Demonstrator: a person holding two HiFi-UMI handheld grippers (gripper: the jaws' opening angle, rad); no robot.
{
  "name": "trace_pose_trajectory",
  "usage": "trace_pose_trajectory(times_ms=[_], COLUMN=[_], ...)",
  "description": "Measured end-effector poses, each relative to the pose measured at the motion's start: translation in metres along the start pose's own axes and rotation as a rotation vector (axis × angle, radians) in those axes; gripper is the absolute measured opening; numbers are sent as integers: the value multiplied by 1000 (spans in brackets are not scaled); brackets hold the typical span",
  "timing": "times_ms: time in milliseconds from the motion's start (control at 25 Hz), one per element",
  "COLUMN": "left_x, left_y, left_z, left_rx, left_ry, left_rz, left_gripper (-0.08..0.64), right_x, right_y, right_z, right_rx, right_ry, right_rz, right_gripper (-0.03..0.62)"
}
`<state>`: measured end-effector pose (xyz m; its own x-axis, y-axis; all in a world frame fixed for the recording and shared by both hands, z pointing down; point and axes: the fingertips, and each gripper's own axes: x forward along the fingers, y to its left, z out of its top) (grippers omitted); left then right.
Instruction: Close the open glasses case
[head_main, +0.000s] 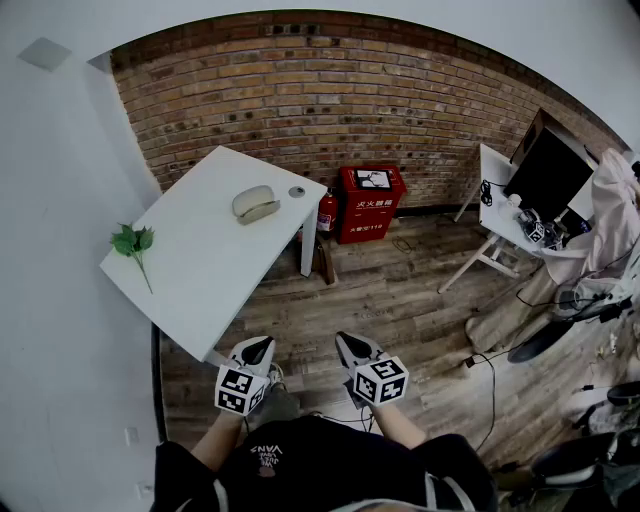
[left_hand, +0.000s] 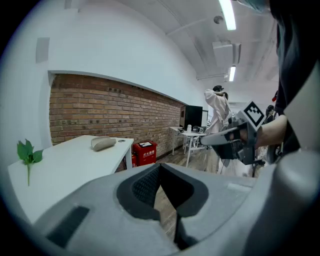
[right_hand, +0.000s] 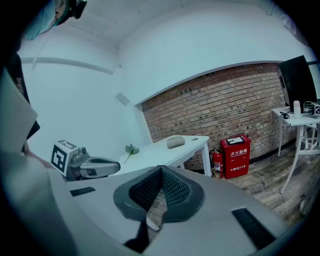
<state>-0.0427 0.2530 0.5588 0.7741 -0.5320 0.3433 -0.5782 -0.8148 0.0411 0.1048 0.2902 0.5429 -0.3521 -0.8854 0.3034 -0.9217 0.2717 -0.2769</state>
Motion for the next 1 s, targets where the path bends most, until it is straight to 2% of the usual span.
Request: trace_pose_trajectory(times_ms=[240,440,480,520,560,640,760,1000], left_x=[4,15,20,25,31,43,59,83], left_y=[-2,16,20,25,30,43,62,115], left_z=[6,14,17,22,27,36,44,55], left_rx=[5,6,8,7,5,2,6,-3], left_ry=[-9,-22,-27,-31,-35,-41,-40,-41], left_rz=[6,-12,-18,-24,-26,-16,-3,-19], left_gripper=[8,9,40,121,193,245,331,364], right_x=[-1,14,18,23,28,39,58,112], right_y=[-4,-9,-10,-12,-14,-18,-27,-41], right_z=[6,17,20,23,27,33,41,59], right_rx=[-12,17,19,24,30,30,21,27], right_ry=[-17,-61,-67,-70,-70,-63,-54,-37], right_rz=[0,7,8,8,7,1,-13,-32], right_gripper=[0,2,3,32,91,172,214,237])
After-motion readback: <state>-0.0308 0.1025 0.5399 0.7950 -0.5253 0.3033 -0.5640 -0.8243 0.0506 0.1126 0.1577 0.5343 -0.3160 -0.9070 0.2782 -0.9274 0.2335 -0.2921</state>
